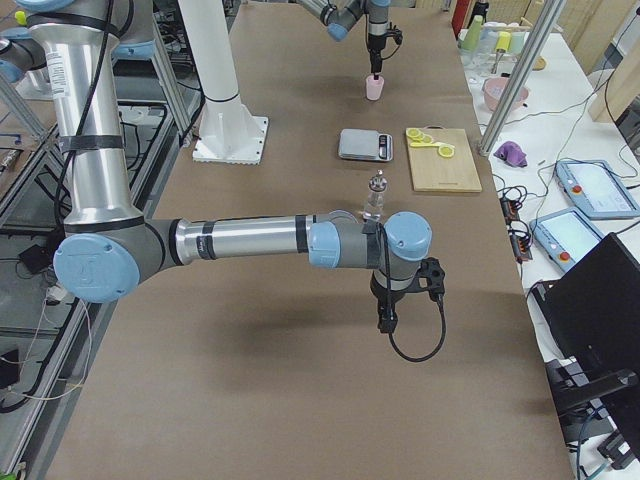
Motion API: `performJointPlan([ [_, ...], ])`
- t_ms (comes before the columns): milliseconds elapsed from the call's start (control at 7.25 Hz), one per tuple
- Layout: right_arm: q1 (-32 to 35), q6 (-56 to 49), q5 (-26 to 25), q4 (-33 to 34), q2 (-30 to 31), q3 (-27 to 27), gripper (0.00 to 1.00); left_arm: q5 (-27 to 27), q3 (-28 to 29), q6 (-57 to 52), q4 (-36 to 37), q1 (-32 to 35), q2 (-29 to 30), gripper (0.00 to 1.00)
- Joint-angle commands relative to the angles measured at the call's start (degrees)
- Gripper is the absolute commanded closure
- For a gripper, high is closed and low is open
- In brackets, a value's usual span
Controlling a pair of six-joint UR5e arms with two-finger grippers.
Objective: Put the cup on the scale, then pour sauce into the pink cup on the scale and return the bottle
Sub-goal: 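Reach the left gripper to the pink cup and grasp it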
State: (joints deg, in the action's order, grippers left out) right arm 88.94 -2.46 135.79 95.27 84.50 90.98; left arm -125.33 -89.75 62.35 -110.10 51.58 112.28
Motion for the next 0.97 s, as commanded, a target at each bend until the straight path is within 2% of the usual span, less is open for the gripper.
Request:
performJointPlan([
  [0, 0.0, 0.0, 0.0, 0.0, 0.0, -0.1, 0.00, 0.0, 0.5, -0.1, -0.4, -0.8, 0.0, 0.42],
  [138, 0.0, 0.0, 0.0, 0.0, 0.0, -0.1, 0.00, 0.0, 1.8, 0.0, -1.9, -0.8, 0.0, 0.46],
  [276, 0.0, 0.0, 0.0, 0.0, 0.0, -0.2, 0.00, 0.0, 2.3, 0.0, -3.0, -0.8, 0.0, 0.58],
  [552, 0.0, 0.0, 0.0, 0.1, 0.0, -0.2, 0.00, -0.1, 1.9, 0.1, -3.0, -0.7, 0.0, 1.00],
  [828, 0.0, 0.0, 0.0, 0.1, 0.0, -0.2, 0.00, -1.2, -0.2, 0.2, -2.2, -0.2, -0.1, 1.00],
])
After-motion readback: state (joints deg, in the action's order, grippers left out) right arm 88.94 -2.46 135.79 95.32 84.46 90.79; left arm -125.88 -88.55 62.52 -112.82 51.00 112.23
